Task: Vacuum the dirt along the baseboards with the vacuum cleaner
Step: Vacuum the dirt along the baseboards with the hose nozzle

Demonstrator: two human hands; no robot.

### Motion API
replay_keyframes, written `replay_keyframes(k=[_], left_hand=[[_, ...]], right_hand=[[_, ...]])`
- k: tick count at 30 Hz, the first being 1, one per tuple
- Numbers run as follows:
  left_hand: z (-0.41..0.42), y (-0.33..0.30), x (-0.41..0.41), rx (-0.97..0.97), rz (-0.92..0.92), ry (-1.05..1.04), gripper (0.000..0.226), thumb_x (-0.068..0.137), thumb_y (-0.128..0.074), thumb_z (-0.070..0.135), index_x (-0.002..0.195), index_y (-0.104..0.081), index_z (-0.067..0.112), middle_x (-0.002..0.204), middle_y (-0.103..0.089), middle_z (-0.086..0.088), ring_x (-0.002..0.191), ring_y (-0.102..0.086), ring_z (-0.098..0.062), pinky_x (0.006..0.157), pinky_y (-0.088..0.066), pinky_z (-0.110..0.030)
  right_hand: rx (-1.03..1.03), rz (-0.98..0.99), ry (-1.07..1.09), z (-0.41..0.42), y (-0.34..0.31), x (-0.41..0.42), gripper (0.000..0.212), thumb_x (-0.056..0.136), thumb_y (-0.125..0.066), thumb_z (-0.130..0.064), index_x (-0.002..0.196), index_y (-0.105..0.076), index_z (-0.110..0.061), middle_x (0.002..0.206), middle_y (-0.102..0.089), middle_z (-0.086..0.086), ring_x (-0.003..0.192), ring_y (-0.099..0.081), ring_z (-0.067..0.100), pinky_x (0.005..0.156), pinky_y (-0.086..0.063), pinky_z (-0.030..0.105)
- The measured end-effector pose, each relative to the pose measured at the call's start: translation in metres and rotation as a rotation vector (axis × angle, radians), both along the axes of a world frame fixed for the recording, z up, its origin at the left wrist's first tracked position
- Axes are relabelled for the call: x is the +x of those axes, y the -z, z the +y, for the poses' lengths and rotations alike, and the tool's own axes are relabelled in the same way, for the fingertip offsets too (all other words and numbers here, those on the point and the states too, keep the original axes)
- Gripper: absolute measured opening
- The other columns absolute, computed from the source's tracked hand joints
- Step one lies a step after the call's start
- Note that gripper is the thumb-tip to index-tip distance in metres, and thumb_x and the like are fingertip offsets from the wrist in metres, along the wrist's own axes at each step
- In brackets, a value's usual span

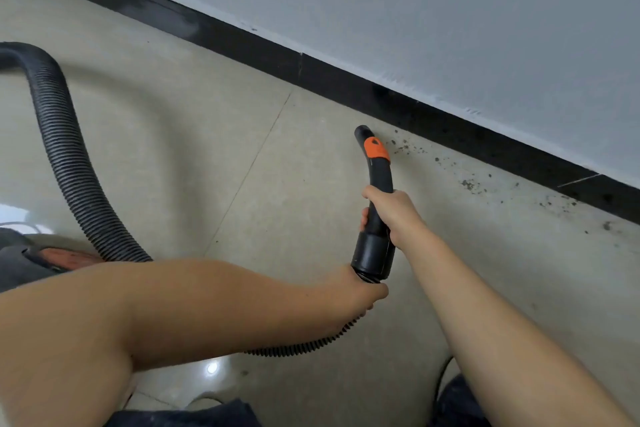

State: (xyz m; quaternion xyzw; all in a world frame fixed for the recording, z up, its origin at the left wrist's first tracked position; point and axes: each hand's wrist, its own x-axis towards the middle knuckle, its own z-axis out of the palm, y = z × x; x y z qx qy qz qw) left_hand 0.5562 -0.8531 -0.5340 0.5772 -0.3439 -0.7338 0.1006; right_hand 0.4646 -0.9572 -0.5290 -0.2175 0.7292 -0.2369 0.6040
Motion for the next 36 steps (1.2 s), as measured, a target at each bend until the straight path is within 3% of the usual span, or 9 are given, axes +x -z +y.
replay_keyframes(k=[10,16,25,33,36], left_hand=[[0.032,0.004,-0.042,0.082,0.051,0.118,0.012,0.083,-0.059,0.012,0.079,-0.048,0.015,0.068,-0.048,-0.005,0.061,-0.046,-0.016,0.056,-0.038,-0.023],[0.021,0.01,-0.047,0.096,0.029,0.152,0.01,0.082,-0.064,0.017,0.08,-0.054,0.019,0.072,-0.057,-0.002,0.061,-0.052,-0.014,0.06,-0.045,-0.022],[0.008,0.01,-0.048,0.025,-0.022,0.036,0.013,0.081,-0.066,0.017,0.088,-0.055,0.02,0.072,-0.059,-0.003,0.061,-0.054,-0.014,0.063,-0.048,-0.024],[0.0,0.004,-0.058,0.003,-0.027,0.045,0.012,0.084,-0.063,0.015,0.085,-0.052,0.019,0.072,-0.057,-0.004,0.061,-0.053,-0.015,0.059,-0.047,-0.023],[-0.009,0.001,-0.057,-0.007,-0.026,0.005,0.012,0.083,-0.064,0.016,0.086,-0.053,0.019,0.072,-0.058,-0.004,0.061,-0.054,-0.015,0.06,-0.047,-0.023]], right_hand=[[0.035,0.108,0.088,0.041,-0.004,-0.047,0.008,0.088,-0.055,-0.009,0.089,-0.047,-0.008,0.058,-0.052,0.01,0.043,-0.048,0.022,0.046,-0.046,0.028],[0.019,0.1,0.197,0.037,0.001,-0.06,0.009,0.087,-0.056,-0.01,0.086,-0.047,-0.009,0.056,-0.052,0.01,0.044,-0.048,0.023,0.051,-0.047,0.03],[-0.006,0.03,0.129,0.014,0.004,-0.054,0.01,0.087,-0.057,-0.01,0.085,-0.048,-0.009,0.056,-0.053,0.01,0.043,-0.048,0.022,0.055,-0.047,0.033],[-0.035,0.052,0.105,0.007,0.0,-0.064,0.01,0.086,-0.056,-0.01,0.087,-0.047,-0.007,0.059,-0.053,0.012,0.036,-0.049,0.019,0.042,-0.046,0.022],[-0.038,0.063,0.077,-0.005,-0.003,-0.061,0.011,0.085,-0.057,-0.01,0.09,-0.048,-0.006,0.061,-0.054,0.011,0.035,-0.05,0.017,0.044,-0.047,0.023]])
